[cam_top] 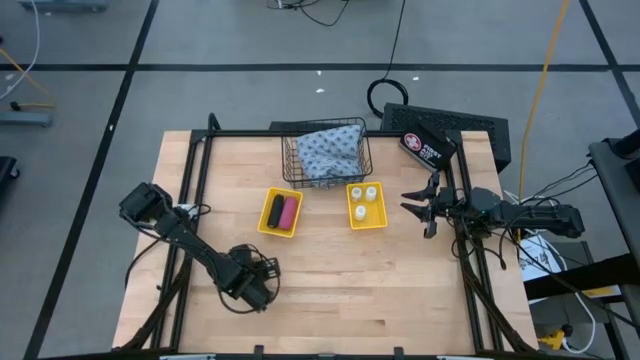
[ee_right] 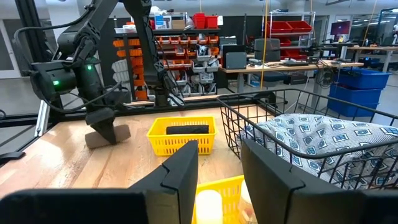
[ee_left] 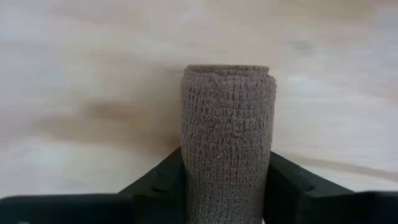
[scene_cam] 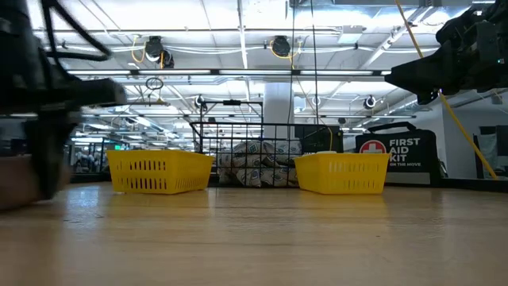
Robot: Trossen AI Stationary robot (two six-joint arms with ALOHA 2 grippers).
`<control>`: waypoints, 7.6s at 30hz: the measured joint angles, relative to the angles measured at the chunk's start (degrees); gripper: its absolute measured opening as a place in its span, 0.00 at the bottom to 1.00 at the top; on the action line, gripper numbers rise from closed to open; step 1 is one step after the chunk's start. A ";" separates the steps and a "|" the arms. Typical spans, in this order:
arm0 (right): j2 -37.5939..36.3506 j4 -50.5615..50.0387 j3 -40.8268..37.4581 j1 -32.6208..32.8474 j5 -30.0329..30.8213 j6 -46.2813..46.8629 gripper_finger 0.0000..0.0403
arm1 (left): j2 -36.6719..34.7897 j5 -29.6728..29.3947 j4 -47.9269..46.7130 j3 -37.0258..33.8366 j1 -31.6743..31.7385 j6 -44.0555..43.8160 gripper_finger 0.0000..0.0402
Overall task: Pick & Place Medicine items
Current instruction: Put the brown bandage into the left yellow basket, then return to Home Position
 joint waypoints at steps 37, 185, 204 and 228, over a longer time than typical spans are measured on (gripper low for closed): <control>-0.02 0.01 0.02 0.00 0.00 0.00 0.28 | -21.50 -6.03 7.96 0.09 33.85 71.71 0.38; 0.52 0.03 0.01 0.00 0.00 0.00 0.28 | -97.72 -0.76 48.74 -40.16 39.88 127.22 0.77; 0.54 0.03 0.00 0.00 0.00 0.00 0.28 | -97.70 -1.16 57.50 -52.70 39.87 125.92 0.77; 0.54 0.03 0.01 0.00 -0.01 0.00 0.28 | -97.09 2.87 51.00 -55.84 39.86 132.09 0.77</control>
